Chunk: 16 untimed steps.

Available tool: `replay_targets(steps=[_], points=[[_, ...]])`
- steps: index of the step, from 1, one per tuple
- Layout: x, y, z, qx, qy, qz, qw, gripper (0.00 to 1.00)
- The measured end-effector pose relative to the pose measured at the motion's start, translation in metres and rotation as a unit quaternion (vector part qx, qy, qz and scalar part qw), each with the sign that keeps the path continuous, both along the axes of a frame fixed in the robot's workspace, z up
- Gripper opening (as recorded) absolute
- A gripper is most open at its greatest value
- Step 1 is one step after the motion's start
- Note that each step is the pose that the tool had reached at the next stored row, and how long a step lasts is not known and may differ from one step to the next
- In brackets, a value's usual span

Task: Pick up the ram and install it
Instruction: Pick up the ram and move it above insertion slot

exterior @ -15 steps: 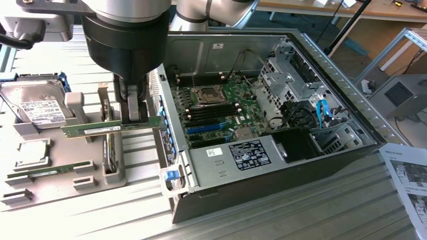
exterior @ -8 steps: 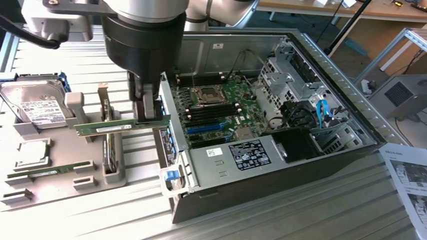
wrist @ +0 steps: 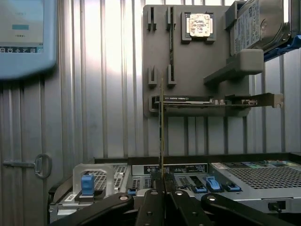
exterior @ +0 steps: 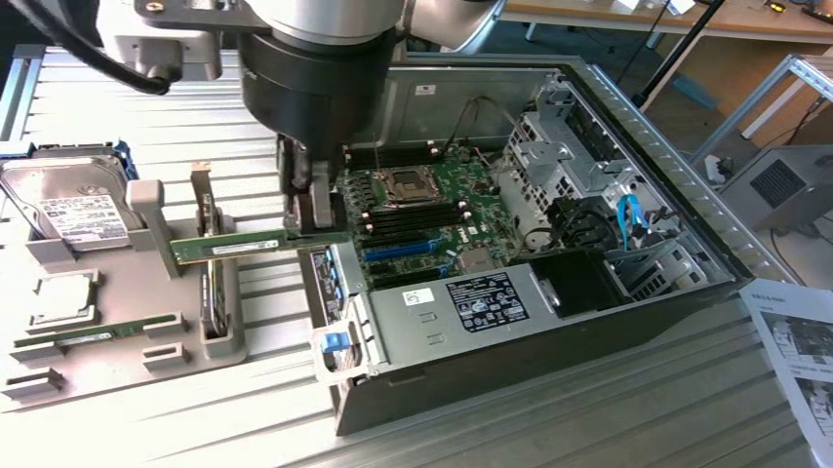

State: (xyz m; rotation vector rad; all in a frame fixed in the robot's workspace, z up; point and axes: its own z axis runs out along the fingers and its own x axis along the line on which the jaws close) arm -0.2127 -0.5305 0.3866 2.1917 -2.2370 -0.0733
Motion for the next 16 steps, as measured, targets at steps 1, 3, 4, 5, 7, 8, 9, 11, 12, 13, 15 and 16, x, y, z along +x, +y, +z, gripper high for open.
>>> replay_targets(steps=[1, 3, 4, 5, 7, 8, 9, 11, 12, 13, 15, 16], points=[[0.002, 0.0, 0.0001, 0.0, 0.0, 0.0, 1.0, 0.12], [0.007, 0.0, 0.0001, -0.0001, 0.0, 0.0, 1.0, 0.12], [0.01, 0.0, 0.0001, 0.0, 0.0001, 0.0, 1.0, 0.12], [0.013, 0.0, 0.0, 0.0, 0.0, 0.0, 1.0, 0.12], [0.017, 0.0, 0.0001, -0.0001, 0.0, 0.0, 1.0, 0.12], [0.019, 0.0, 0.0001, -0.0001, 0.0, 0.0, 1.0, 0.12], [0.022, 0.0, 0.0, 0.0, 0.0, 0.0, 1.0, 0.12], [0.026, 0.0, 0.0001, -0.0001, 0.0001, 0.0, 1.0, 0.12], [0.029, 0.0, 0.0001, -0.0001, 0.0, 0.0, 1.0, 0.12], [0.031, 0.0, 0.0, 0.0, 0.0, 0.0, 1.0, 0.12], [0.035, 0.0, 0.0001, -0.0001, 0.0, 0.0, 1.0, 0.12], [0.038, 0.0, 0.0001, -0.0001, 0.0, 0.0, 1.0, 0.12]])
